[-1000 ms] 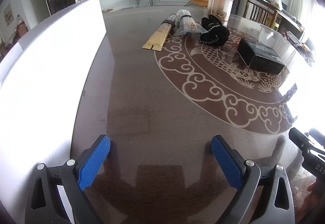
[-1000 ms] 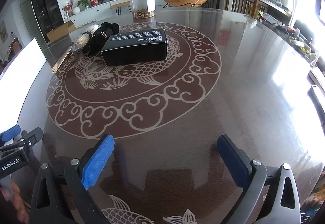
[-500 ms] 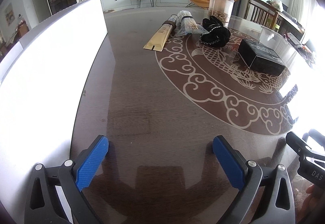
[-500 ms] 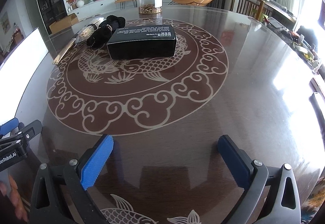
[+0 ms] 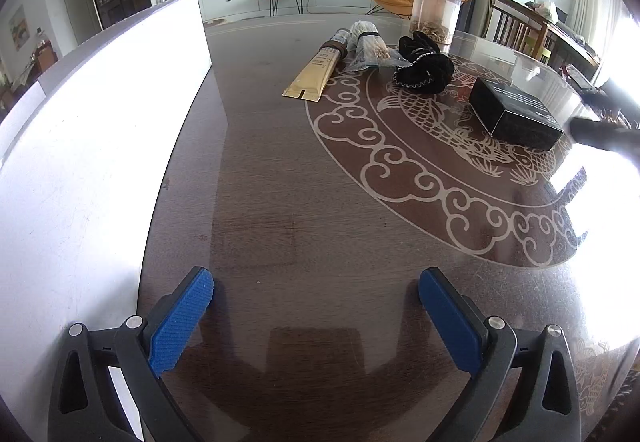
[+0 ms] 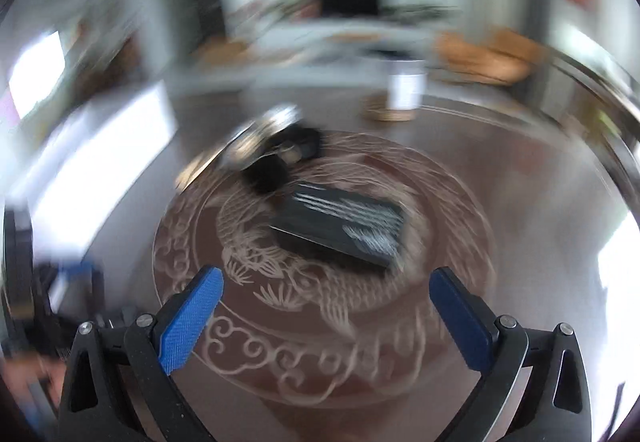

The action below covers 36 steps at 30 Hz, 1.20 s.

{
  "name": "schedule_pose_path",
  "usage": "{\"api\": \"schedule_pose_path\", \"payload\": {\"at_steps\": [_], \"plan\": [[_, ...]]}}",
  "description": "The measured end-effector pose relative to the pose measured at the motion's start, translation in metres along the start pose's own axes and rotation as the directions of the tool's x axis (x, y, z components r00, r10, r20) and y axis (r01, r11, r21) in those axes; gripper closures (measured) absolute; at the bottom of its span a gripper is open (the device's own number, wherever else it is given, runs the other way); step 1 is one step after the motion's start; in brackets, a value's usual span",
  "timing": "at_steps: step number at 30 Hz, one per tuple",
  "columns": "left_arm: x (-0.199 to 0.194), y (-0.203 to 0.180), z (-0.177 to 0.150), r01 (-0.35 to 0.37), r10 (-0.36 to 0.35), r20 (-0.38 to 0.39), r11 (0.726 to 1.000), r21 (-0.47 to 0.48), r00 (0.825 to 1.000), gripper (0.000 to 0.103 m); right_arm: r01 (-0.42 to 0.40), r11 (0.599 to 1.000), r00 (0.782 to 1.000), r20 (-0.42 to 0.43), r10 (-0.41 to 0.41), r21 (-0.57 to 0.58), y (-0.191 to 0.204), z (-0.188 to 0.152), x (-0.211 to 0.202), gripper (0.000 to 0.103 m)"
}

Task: Organize objects
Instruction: 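Grasp the black odor removing bar box with the right gripper, then grasp the gold cosmetic tube with the left gripper while the right holds the box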

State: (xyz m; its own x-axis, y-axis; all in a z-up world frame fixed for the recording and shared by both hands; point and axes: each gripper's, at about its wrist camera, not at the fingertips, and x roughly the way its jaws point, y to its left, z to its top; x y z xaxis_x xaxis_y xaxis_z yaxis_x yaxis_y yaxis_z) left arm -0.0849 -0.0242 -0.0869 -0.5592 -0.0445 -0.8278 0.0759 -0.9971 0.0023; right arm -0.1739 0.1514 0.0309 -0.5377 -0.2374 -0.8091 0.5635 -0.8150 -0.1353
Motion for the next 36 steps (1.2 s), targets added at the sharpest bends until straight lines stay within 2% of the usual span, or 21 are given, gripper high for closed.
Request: {"api": "schedule_pose_path", "payload": {"at_steps": [1, 3, 6, 8, 10, 11, 12, 14, 16, 19, 20, 25, 28, 29, 31, 36], "plan": [[0.000, 0.000, 0.000, 0.000, 0.000, 0.000, 1.000, 0.000, 1.000, 0.000, 0.011, 0.996, 1.000, -0.024, -0.013, -0.092, 0.003, 0.006, 0.008, 0.000], [0.000, 0.000, 0.000, -0.001, 0.001, 0.000, 1.000, 0.000, 1.000, 0.000, -0.013, 0.946, 0.996, -0.089, -0.017, -0.323, 0.016, 0.017, 0.031, 0.000], [0.000, 0.000, 0.000, 0.001, -0.001, -0.001, 1.000, -0.001, 1.000, 0.000, -0.064, 0.894, 0.983, -0.182, -0.020, -0.444, 0.022, 0.024, 0.061, 0.000], [0.000, 0.000, 0.000, 0.001, -0.001, 0.000, 1.000, -0.002, 1.000, 0.000, -0.073, 0.887, 0.971, -0.235, -0.040, -0.455, 0.018, 0.027, 0.082, 0.000], [0.000, 0.000, 0.000, 0.001, -0.001, 0.000, 1.000, -0.002, 1.000, 0.000, -0.120, 0.930, 0.967, -0.254, 0.030, -0.348, 0.004, 0.039, 0.090, 0.000], [0.000, 0.000, 0.000, 0.002, -0.002, 0.001, 1.000, -0.003, 1.000, 0.000, -0.146, 0.955, 0.957, -0.282, 0.070, -0.257, -0.005, 0.045, 0.095, 0.004], [0.000, 0.000, 0.001, 0.002, -0.002, 0.001, 1.000, -0.002, 1.000, 0.000, -0.149, 0.973, 0.952, -0.290, 0.093, -0.179, -0.011, 0.048, 0.098, 0.010], [0.000, 0.000, 0.001, 0.001, -0.001, 0.001, 1.000, -0.003, 1.000, 0.000, -0.167, 0.985, 0.953, -0.263, 0.149, -0.049, -0.021, 0.046, 0.096, 0.039], [0.000, 0.000, 0.001, 0.001, -0.001, 0.001, 1.000, -0.003, 1.000, 0.000, -0.110, 0.989, 0.965, -0.228, 0.130, 0.095, -0.031, 0.039, 0.086, 0.044], [0.000, 0.000, 0.001, 0.000, 0.000, 0.002, 1.000, -0.004, 1.000, 0.000, 0.027, 0.972, 0.980, -0.196, 0.019, 0.231, -0.030, 0.016, 0.064, 0.044], [0.000, 0.000, 0.001, 0.000, 0.000, 0.002, 1.000, -0.003, 1.000, 0.000, 0.072, 0.956, 0.984, -0.179, -0.020, 0.286, -0.027, 0.004, 0.053, 0.044], [0.000, 0.000, 0.001, 0.000, 0.000, 0.002, 1.000, -0.004, 1.000, 0.000, 0.183, 0.879, 0.983, -0.098, -0.156, 0.441, -0.002, -0.043, 0.012, 0.044], [0.000, 0.000, 0.001, 0.000, 0.000, 0.002, 1.000, -0.004, 1.000, 0.000, 0.195, 0.862, 0.980, -0.048, -0.195, 0.469, 0.009, -0.061, 0.001, 0.041], [0.000, 0.000, 0.001, 0.000, 0.000, 0.002, 1.000, -0.004, 1.000, 0.000, 0.187, 0.861, 0.981, -0.042, -0.190, 0.474, 0.011, -0.064, 0.002, 0.030], [0.000, 0.000, 0.001, 0.000, 0.000, 0.002, 1.000, -0.003, 1.000, 0.000, 0.164, 0.858, 0.985, -0.037, -0.167, 0.487, 0.012, -0.068, 0.001, 0.017], [0.008, -0.006, 0.017, 0.004, -0.004, -0.020, 1.000, 0.009, 1.000, 0.000, 0.147, 0.846, 0.987, -0.021, -0.159, 0.512, 0.013, -0.076, 0.006, 0.016]]}}
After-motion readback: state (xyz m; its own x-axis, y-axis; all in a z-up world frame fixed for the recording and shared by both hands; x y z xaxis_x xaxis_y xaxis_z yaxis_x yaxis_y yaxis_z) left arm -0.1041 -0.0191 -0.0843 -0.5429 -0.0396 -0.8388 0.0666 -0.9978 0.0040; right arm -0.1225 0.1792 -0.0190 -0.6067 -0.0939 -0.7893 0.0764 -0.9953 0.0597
